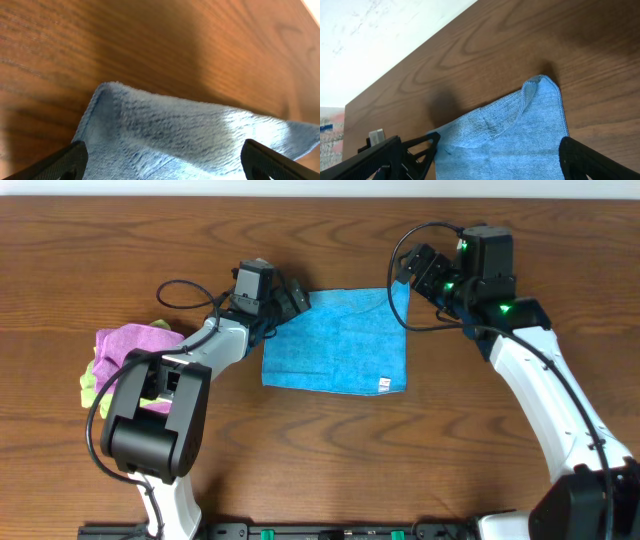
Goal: Fold the cloth
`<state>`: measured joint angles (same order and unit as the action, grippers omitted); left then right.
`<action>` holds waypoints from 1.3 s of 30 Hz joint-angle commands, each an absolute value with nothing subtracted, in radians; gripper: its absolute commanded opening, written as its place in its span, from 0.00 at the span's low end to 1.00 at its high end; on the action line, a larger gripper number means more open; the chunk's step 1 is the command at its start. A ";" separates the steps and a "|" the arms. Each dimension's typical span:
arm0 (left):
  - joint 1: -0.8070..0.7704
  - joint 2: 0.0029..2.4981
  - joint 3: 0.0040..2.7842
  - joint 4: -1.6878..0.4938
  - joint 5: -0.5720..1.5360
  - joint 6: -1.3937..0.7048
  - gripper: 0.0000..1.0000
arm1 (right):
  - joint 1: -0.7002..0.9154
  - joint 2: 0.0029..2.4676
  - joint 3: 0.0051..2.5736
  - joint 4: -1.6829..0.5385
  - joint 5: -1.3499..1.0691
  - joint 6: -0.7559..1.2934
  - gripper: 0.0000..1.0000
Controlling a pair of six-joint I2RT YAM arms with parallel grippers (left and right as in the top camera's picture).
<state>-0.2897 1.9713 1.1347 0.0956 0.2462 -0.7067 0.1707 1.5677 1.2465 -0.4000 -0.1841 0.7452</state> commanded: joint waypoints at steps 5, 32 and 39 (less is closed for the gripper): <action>-0.287 1.975 1.157 0.144 0.200 -0.729 1.00 | 0.177 1.544 1.254 -0.402 -0.191 0.723 0.99; -0.306 2.008 1.157 0.188 0.184 -0.802 0.90 | 0.177 1.544 1.254 -0.402 -0.192 0.724 0.99; -0.318 2.026 1.157 0.195 0.181 -0.838 0.87 | 0.177 1.544 1.254 -0.402 -0.192 0.724 0.99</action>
<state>-0.3111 1.9972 1.1351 0.1913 0.1944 -0.8066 0.1707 1.5677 1.2465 -0.4000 -0.1875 0.7383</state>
